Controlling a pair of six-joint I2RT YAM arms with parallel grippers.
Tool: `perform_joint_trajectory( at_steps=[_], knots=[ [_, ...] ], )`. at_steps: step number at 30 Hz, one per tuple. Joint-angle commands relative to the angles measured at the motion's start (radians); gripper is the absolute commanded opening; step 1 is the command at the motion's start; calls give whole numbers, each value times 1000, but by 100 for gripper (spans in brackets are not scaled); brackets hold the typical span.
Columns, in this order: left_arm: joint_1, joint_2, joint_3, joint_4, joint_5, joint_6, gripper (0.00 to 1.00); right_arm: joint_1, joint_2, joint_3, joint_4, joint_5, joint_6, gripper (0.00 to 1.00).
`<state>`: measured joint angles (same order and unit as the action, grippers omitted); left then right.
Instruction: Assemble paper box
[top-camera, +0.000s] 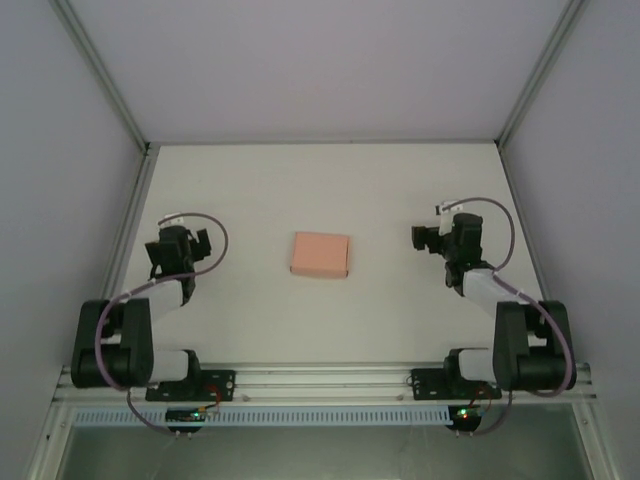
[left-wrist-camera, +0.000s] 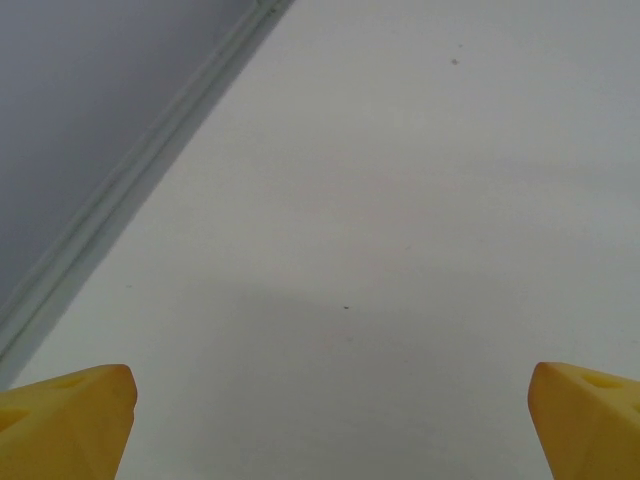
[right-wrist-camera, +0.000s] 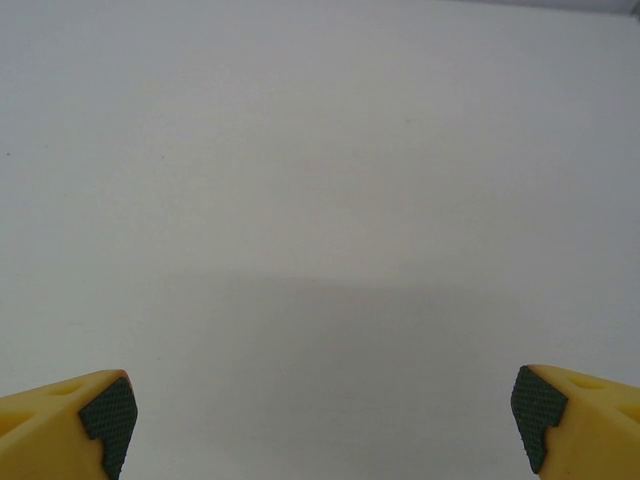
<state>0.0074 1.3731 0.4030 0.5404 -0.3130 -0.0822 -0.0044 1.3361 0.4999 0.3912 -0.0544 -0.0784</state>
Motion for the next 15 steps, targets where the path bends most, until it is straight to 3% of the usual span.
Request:
perform_joint_trajectory(
  at_steps=[1,6,8,9,11,13,14,15],
  knots=[
    [17,21,17,133,133,41,99,-29,46,9,103,-135,45,99],
    [78,22,2,171,258,9,99,-49,195,-118,480,-162,103,99],
    [104,17,-14,198,295,-17,100,-50,198,-144,490,-159,39,99],
    [110,29,-47,258,307,-37,100,-53,231,-150,566,-176,102,99],
    [109,87,-138,510,389,-8,99,-56,209,-140,504,-175,76,100],
    [80,175,-150,618,354,17,100,-56,217,-139,526,-128,83,99],
    [81,195,-134,639,352,11,100,-51,221,-141,537,-134,110,100],
    [81,148,-94,485,364,14,100,-51,216,-140,521,-136,107,99]
  ],
)
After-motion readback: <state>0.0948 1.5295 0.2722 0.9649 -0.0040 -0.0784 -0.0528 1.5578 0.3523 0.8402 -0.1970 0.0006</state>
